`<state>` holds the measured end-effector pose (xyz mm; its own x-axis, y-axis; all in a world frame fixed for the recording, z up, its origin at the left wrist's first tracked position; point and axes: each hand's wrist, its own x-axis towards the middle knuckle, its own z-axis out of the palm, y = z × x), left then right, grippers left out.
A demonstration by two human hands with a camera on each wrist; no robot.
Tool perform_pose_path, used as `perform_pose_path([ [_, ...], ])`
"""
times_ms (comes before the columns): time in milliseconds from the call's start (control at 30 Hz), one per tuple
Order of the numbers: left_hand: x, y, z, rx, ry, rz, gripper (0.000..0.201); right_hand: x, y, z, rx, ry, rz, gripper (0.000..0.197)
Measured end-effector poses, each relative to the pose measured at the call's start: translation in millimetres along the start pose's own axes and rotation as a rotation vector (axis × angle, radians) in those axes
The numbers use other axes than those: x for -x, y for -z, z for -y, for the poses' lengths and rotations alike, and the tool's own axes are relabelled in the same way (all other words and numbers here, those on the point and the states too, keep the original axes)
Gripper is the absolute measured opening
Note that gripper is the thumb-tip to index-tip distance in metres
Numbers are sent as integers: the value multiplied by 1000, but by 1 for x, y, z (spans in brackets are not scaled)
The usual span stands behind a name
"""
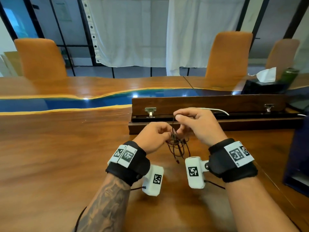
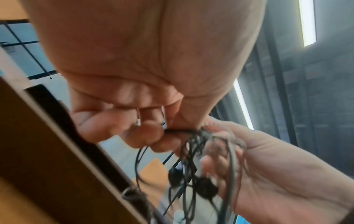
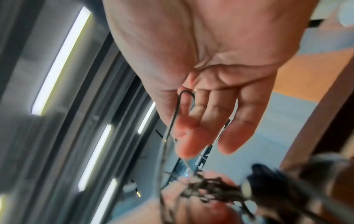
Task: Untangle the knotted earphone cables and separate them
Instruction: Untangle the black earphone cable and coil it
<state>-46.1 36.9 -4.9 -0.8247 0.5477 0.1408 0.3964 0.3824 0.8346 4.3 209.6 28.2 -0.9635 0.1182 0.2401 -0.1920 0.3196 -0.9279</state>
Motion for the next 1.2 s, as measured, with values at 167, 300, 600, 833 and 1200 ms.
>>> perform_pose_path([
  [167,0,17,-8,100,-64,-177,14,-8,9,34,-417,42,-82,12],
  [300,7,16,-9,92,-148,-139,23,-7,11,43,-589,76,-125,5],
  [600,5,17,-24,123,-282,-335,10,-7,2,38,-160,132,-3,17],
  [833,6,33,-11,35,-169,-395,8,-10,17,32,110,304,-390,12],
  [1200,5,54,7,37,-53,-584,11,-11,22,24,434,180,-466,7],
])
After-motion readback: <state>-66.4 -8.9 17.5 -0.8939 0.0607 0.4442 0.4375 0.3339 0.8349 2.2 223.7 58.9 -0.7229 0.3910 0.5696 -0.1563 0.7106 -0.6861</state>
